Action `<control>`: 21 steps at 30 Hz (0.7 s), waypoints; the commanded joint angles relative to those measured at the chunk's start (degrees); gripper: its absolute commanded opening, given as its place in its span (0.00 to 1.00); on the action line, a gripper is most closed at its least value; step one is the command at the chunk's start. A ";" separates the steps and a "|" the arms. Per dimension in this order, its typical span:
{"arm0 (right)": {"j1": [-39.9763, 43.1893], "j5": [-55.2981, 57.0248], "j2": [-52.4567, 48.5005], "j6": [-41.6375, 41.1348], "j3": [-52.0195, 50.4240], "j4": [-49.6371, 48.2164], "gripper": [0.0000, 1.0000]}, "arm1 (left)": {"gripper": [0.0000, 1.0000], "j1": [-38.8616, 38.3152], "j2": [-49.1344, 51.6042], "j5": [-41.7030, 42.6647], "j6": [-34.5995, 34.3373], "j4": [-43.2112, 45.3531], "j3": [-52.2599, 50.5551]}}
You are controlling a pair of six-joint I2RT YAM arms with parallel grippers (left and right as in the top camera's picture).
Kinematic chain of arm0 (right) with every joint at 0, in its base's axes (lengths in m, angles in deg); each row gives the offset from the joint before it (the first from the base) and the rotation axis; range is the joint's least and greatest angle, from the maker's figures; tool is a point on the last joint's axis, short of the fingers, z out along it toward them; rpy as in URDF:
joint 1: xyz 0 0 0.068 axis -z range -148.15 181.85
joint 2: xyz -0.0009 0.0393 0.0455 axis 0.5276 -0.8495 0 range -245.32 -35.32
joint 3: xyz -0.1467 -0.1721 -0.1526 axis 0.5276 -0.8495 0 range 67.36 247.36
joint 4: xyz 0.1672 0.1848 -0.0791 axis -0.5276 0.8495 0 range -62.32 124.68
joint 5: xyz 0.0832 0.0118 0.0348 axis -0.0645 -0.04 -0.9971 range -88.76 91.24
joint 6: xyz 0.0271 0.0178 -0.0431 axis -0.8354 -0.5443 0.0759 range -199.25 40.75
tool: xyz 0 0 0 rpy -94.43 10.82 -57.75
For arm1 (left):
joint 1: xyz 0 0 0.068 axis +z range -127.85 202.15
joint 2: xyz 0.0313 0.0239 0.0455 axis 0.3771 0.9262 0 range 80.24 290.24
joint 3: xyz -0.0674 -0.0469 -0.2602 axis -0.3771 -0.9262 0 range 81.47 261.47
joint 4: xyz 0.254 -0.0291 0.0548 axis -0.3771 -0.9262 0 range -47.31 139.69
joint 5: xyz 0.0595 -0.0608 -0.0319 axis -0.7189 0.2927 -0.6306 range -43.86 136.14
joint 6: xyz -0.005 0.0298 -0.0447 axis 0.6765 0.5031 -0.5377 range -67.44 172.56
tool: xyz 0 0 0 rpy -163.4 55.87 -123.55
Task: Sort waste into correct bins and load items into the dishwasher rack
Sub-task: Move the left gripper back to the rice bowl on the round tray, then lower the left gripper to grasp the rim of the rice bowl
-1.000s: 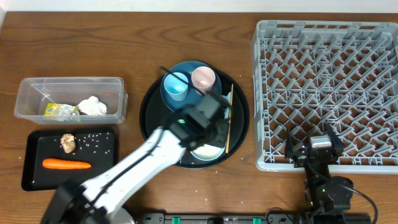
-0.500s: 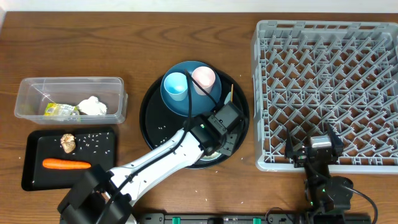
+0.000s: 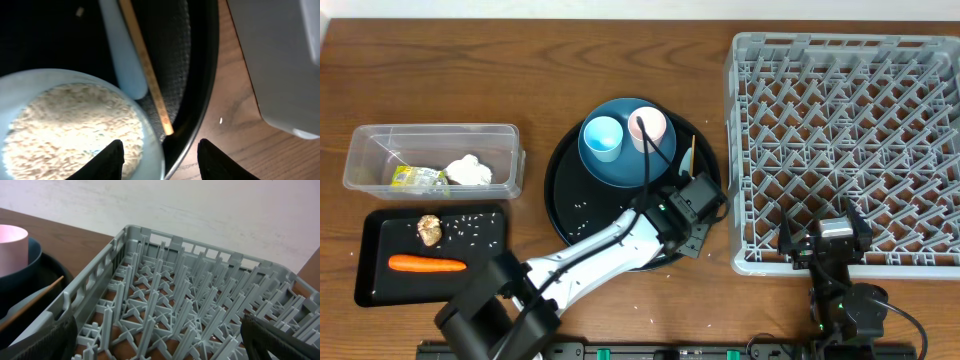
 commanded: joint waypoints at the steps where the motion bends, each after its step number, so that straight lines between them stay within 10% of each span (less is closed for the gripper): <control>1: 0.31 0.13 0.04 0.31 -0.09 0.20 0.99 | 0.49 -0.68 1.01 -0.90 -0.33 0.00 0.94; 21: 0.31 0.13 0.04 0.31 -0.09 0.20 0.99 | 0.48 -0.79 1.46 -0.90 -2.91 0.00 -0.46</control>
